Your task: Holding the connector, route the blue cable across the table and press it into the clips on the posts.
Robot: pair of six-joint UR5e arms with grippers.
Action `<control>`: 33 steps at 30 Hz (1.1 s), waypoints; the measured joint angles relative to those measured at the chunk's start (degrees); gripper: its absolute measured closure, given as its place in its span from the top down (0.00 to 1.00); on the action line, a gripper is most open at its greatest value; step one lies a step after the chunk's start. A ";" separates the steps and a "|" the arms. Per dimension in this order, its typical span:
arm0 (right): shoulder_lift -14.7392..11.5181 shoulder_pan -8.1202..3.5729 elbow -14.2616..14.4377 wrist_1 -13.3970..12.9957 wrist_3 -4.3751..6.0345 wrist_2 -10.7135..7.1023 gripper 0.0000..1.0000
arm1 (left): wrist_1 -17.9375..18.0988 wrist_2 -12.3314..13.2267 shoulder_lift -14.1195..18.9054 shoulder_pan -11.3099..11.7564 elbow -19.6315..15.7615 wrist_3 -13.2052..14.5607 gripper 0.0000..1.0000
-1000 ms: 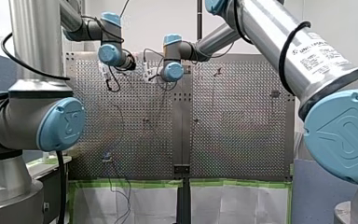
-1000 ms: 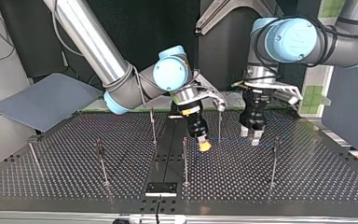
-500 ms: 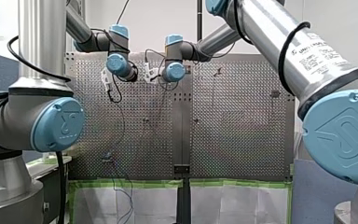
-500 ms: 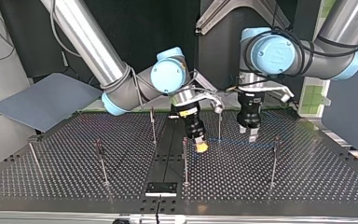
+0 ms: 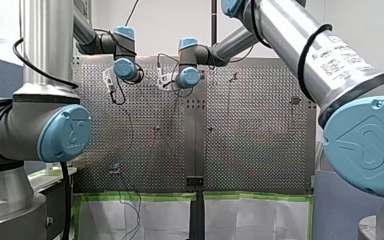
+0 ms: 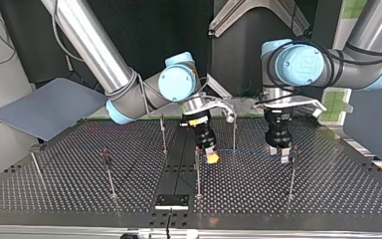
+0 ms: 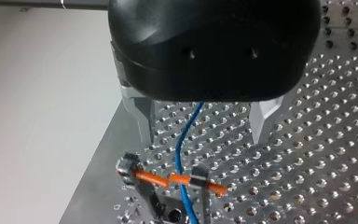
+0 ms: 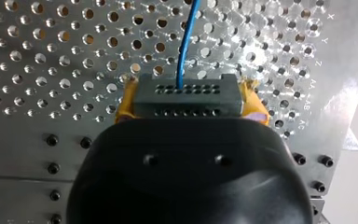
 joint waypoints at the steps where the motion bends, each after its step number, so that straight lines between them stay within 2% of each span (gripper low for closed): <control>1: 0.00 -0.02 0.00 0.00 0.00 0.00 0.00 | 0.12 0.32 -0.29 0.07 0.22 0.04 1.00; 9: -0.03 0.01 -0.01 0.12 0.02 0.01 0.00 | 0.58 1.91 -1.53 0.32 2.73 0.40 1.00; 19: -0.04 0.19 -0.03 0.52 -0.14 0.01 0.00 | 1.38 3.35 -2.32 0.17 3.62 0.37 1.00; 27: -0.02 0.36 -0.02 0.74 -0.06 0.01 0.00 | -0.09 3.30 -5.60 -0.25 6.61 0.42 1.00; 33: -0.02 0.45 -0.02 1.15 -0.03 0.01 0.00 | -1.05 2.33 -6.00 -0.68 6.91 0.79 1.00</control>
